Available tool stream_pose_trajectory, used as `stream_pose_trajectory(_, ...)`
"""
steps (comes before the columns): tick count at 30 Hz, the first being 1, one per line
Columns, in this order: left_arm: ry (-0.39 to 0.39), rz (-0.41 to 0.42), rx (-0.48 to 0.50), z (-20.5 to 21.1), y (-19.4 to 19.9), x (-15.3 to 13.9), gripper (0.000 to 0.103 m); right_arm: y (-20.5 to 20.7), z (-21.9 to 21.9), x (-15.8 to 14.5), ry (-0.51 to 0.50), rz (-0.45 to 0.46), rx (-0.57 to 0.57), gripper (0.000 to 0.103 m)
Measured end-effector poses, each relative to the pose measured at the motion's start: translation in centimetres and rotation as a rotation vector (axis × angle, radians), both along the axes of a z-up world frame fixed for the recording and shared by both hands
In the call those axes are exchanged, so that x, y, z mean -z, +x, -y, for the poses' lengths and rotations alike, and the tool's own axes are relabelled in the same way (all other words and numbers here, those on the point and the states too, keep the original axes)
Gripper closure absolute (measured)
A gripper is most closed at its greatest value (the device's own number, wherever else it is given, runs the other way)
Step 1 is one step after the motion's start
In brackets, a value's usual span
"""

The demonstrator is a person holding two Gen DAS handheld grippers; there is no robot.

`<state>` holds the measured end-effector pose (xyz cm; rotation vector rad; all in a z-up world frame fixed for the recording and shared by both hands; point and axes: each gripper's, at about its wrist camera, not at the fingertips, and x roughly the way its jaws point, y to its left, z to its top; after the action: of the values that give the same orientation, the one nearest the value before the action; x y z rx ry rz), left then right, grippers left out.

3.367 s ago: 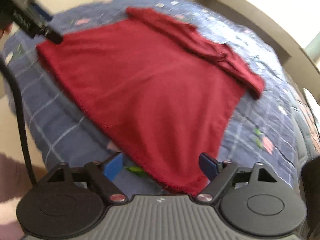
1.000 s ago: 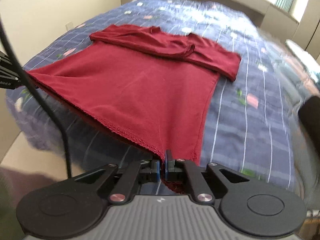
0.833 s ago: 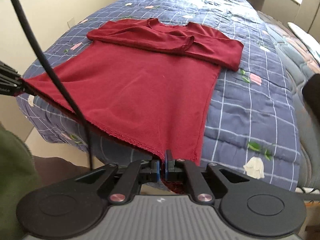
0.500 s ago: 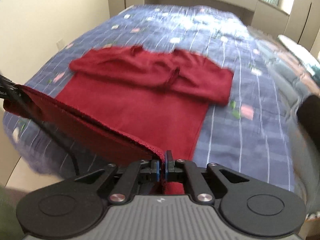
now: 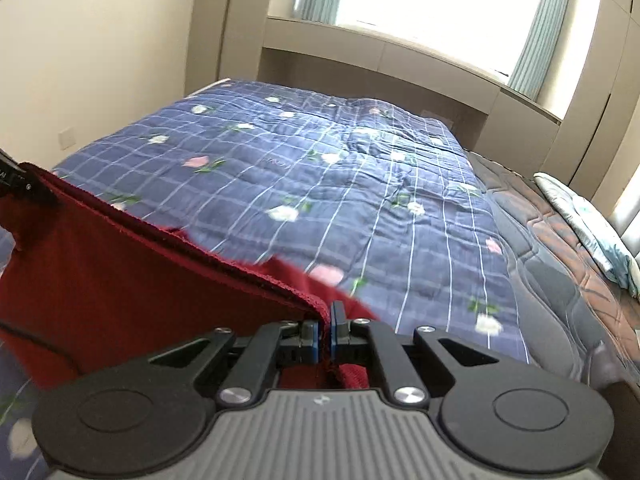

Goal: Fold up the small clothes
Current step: 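Lift the hem with both grippers and fold it over toward the collar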

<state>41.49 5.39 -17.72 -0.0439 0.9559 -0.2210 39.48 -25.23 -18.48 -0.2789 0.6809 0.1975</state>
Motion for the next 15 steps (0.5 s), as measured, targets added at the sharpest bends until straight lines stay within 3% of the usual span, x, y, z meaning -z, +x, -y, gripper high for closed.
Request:
stream_pose_trajectory(3, 0.016, -0.008, 0.002, -0.2, 4.7, 1.2, 0.098, 4.3, 0.1, 1.3, 0.029, -0.041, 0.031, 0.097)
stream_pose_trajectory(7, 0.010, -0.080, 0.000, -0.6, 9.5, 3.9, 0.098, 8.2, -0.1, 3.4, 0.036, -0.103, 0.053, 0.097)
stream_pose_trajectory(15, -0.004, -0.179, 0.021, -1.4, 13.9, 8.9, 0.095, 12.0, -1.2, 6.9, 0.008, -0.183, 0.079, 0.096)
